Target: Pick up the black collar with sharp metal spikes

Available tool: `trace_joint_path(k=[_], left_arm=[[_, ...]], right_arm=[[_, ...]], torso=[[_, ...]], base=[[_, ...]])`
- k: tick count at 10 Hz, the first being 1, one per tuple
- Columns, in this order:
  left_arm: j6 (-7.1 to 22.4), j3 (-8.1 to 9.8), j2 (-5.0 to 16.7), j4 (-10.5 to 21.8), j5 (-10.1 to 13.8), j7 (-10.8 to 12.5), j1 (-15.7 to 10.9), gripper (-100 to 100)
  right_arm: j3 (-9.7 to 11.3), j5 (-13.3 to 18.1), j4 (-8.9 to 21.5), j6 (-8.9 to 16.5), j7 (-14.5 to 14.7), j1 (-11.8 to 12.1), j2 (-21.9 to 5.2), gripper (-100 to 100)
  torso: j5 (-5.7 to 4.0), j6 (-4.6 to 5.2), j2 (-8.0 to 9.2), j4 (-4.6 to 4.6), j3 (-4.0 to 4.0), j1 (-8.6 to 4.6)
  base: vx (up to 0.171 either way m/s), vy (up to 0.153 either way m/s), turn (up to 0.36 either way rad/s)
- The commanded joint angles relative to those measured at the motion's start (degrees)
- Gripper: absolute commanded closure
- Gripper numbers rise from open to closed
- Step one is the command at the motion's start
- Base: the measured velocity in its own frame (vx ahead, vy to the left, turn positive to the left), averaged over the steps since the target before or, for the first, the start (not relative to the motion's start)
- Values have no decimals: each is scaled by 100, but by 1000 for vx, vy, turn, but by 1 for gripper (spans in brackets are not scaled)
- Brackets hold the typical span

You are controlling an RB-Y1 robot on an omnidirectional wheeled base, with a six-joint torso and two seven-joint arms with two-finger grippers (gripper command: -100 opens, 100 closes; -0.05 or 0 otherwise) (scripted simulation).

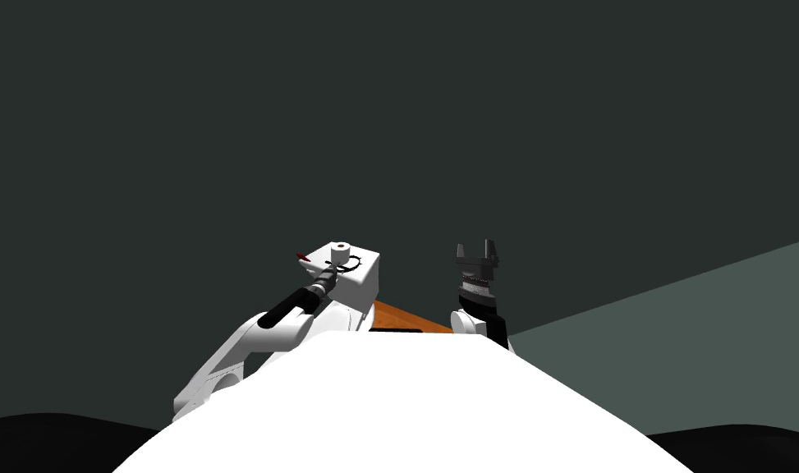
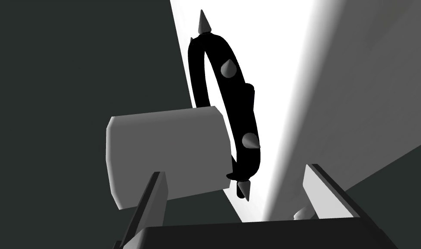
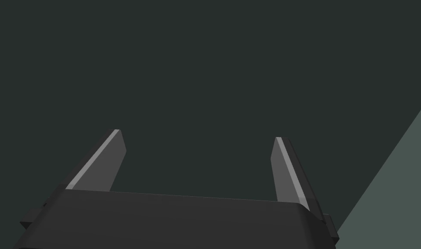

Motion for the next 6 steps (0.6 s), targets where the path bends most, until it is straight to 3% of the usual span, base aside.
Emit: trace_joint_path(k=[1,6], left_arm=[[13,4,-1,-8,8,10,2,-100],[13,4,-1,-8,8,10,2,-100]], right_arm=[[0,0,0,0,0,0,0,0],[0,0,0,0,0,1,0,0]], torso=[[0,0,0,0,0,0],[-2,-1,-8,-2,-4,-8]], base=[[-9,9,-29],[1,-1,3]])
